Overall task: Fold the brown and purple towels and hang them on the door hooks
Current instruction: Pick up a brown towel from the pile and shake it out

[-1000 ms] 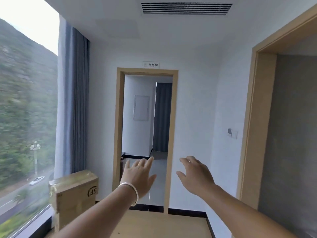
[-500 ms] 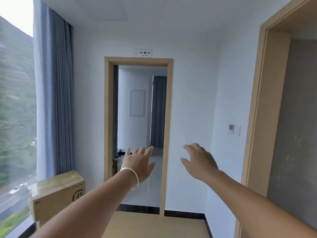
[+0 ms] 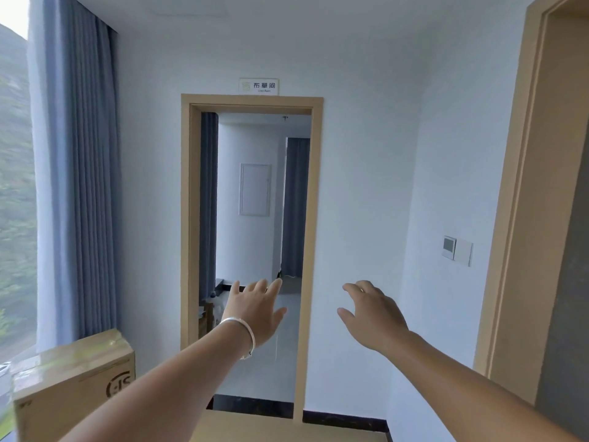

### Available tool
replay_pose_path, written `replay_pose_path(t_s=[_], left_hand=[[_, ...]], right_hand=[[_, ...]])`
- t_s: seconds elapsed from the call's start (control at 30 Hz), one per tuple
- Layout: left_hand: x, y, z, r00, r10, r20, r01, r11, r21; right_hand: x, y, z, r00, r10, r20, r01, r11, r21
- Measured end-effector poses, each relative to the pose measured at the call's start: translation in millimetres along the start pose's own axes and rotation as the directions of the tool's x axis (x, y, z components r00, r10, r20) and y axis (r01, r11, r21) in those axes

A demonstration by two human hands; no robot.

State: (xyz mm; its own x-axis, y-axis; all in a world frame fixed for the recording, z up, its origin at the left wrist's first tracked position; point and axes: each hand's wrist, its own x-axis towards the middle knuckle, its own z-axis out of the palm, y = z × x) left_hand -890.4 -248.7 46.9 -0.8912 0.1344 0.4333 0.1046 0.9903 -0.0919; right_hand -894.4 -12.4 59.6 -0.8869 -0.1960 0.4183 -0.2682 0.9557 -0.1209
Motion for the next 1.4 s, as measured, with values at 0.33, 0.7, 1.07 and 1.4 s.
replay_pose_path(t_s=[0.33,0.7,1.07,1.4], left_hand=[[137.5,-43.8,70.3,0.997,0.052,0.056,-0.051,0.999,-0.012],[243.6,-61.3,133.5,0.991,0.116,0.064,-0.111,0.990,-0.083],[356.0,-32.5,194.9,0.995,0.079,0.057,-0.075,0.994,-0.077],[477.0,-6.1,246.5,0.997,-0.045,0.060,0.046,0.999,-0.006]], right_hand=[[127.9,9.9,56.2,0.995,0.095,0.009,-0.095,0.994,-0.063],[229.1,32.6,111.0,0.984,0.167,0.065,-0.158,0.980,-0.123],[337.0,115.7,163.9,0.981,0.163,0.109,-0.150,0.981,-0.120],[467.3,204.1,196.7,0.992,0.066,0.107,-0.055,0.994,-0.097]])
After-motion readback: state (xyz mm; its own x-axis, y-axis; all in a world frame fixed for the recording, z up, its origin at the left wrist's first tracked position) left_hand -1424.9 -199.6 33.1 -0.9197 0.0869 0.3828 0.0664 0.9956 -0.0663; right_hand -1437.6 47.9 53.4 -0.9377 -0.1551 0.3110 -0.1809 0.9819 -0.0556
